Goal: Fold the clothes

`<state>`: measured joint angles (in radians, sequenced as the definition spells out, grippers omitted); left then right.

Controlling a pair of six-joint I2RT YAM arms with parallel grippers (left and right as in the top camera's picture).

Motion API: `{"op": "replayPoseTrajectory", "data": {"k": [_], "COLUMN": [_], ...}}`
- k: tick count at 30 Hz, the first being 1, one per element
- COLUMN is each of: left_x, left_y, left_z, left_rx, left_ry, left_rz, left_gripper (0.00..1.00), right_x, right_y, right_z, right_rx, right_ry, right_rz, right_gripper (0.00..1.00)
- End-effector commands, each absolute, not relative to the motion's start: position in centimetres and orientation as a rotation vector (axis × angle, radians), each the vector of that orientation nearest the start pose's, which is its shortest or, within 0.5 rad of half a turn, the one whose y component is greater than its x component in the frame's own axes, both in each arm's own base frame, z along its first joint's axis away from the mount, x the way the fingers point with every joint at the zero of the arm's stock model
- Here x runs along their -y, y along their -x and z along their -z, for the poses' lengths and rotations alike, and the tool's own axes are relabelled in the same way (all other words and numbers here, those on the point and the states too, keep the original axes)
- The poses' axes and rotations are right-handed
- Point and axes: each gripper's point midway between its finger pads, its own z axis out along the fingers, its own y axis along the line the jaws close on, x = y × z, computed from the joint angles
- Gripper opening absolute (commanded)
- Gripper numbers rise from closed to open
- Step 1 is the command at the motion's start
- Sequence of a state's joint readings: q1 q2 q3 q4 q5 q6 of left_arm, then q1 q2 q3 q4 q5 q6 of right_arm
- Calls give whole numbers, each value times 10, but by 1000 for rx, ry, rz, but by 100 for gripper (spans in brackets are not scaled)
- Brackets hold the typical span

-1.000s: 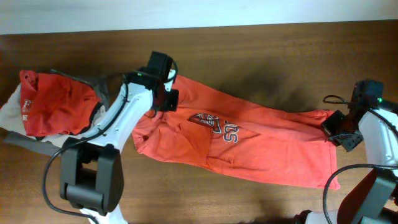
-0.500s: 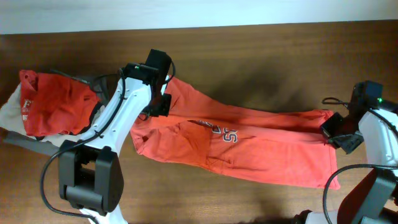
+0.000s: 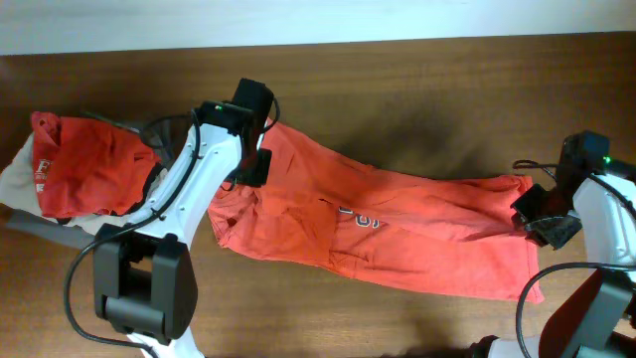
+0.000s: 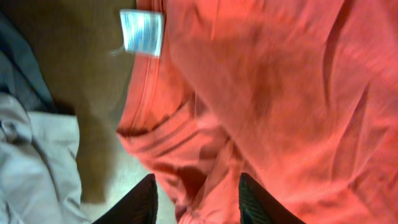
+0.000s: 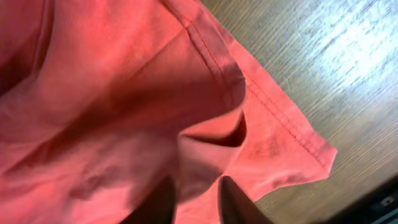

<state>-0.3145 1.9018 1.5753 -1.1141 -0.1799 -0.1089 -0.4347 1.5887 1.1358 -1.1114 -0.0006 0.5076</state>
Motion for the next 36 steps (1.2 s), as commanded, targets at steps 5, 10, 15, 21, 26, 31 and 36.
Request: {"op": "replayPoseTrajectory", "data": {"k": [5,10,15,21,26,31,36], "left_x": [122,116,123,71,45,48,50], "left_y": [-385,-378,-372,-357,-354,-351,-353], "left_z": [-97,-63,-28,-19,-22,-22,-22], "left_rx": [-2932,-3024,-3107,-3170,-3169,-3177,-3169], "left_ry": [-393,-261,-172,-45,45,27,21], "left_rz": [30,26,176,-227,-371,-376,-372], "left_gripper": [61,65,26,0,9,27,33], "right_x": [117,116,116,117,118,57,31], "right_y": [-250,-249,-249,-249,-253,-294,-294], "right_z": [-84,-84,-84,-84,-84,-96,-79], "right_rx": [-2769,-2773,-2774,-2773,-2758,-2835,-2917], "right_ry": [-1419,-1419,-1418,-1418,-1411,-838,-722], "right_rz": [11,12,12,16,9,-526,-462], "right_gripper": [68,68,69,68,68,64,64]}}
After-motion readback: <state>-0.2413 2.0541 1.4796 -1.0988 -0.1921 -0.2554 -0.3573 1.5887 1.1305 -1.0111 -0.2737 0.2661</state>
